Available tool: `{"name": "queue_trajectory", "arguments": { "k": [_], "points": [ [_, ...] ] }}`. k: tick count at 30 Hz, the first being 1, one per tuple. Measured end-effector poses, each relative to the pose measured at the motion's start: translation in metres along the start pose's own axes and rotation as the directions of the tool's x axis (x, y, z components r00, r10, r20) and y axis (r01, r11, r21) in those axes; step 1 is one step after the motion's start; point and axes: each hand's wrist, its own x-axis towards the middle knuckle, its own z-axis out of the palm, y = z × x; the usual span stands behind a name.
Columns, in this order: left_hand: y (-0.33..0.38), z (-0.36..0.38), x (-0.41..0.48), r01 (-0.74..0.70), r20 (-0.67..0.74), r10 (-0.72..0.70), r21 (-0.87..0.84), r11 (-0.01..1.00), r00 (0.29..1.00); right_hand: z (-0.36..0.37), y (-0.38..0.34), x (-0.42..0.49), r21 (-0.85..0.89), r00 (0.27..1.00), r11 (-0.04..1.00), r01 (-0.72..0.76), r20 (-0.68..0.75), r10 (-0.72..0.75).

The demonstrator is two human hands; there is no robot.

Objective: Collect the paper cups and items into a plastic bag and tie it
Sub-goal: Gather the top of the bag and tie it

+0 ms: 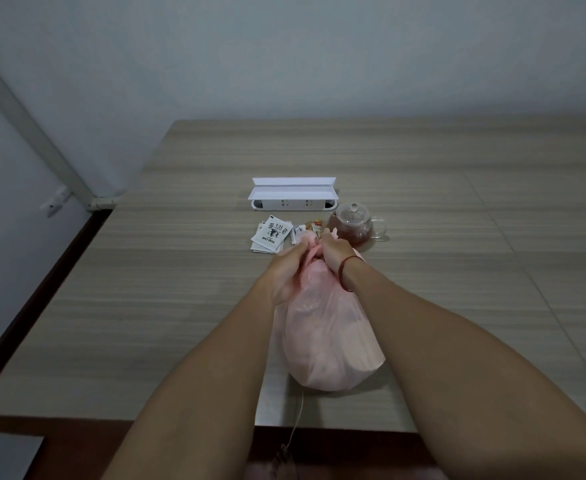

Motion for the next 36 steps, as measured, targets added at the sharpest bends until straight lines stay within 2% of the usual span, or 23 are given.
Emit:
{"name": "queue_trajectory", "arguments": {
  "k": [5,8,10,12,14,16,18,21,23,25,30,33,36],
  "points": [
    [0.003,-0.003,-0.003,0.058,0.046,-0.061,0.063,0.996,0.997,-0.003,0.002,0.008,0.007,1.000,1.000,-0.028,0.011,0.028],
    [0.004,-0.004,-0.002,-0.020,0.122,0.014,0.055,0.998,0.992,-0.005,0.002,0.010,-0.032,1.000,0.999,-0.020,0.024,0.020],
    [0.002,-0.006,0.000,-0.083,0.107,0.078,0.041,0.996,0.991,-0.005,0.000,0.010,-0.053,1.000,0.999,-0.004,0.030,0.006],
    [0.003,-0.007,0.002,-0.117,0.056,0.110,0.139,0.983,0.992,-0.005,0.002,0.009,-0.062,0.999,0.998,0.025,0.048,-0.022],
    [0.006,-0.008,0.006,-0.151,-0.035,0.177,0.376,0.914,0.984,-0.006,0.005,0.006,-0.106,0.995,0.991,0.077,0.066,-0.070],
    [0.009,-0.006,0.009,-0.174,-0.110,0.292,0.589,0.789,0.950,-0.007,0.005,0.002,-0.187,0.989,0.972,0.142,0.076,-0.130],
    [0.010,-0.001,0.011,-0.185,-0.130,0.371,0.690,0.700,0.920,-0.007,0.002,0.000,-0.252,0.981,0.949,0.189,0.091,-0.171],
    [0.009,0.006,0.015,-0.149,-0.131,0.388,0.776,0.613,0.913,-0.004,-0.004,0.001,-0.297,0.968,0.922,0.248,0.103,-0.228],
    [0.008,0.009,0.016,-0.153,-0.139,0.383,0.755,0.638,0.913,-0.002,-0.005,0.001,-0.292,0.967,0.922,0.256,0.087,-0.241],
    [0.012,0.009,0.015,-0.176,-0.149,0.353,0.654,0.736,0.924,-0.002,-0.002,0.001,-0.276,0.970,0.930,0.242,0.066,-0.232],
    [0.018,-0.004,0.007,-0.121,-0.094,0.168,0.377,0.918,0.981,-0.002,-0.001,0.001,-0.318,0.963,0.909,0.268,0.050,-0.266],
    [0.020,-0.009,0.004,-0.113,-0.033,0.123,0.220,0.969,0.992,0.002,-0.003,0.001,-0.306,0.955,0.908,0.287,0.024,-0.294],
    [0.023,-0.008,0.002,-0.099,-0.035,0.105,0.139,0.985,0.994,0.006,-0.005,-0.001,-0.309,0.951,0.903,0.298,0.017,-0.308]
  ]
}}
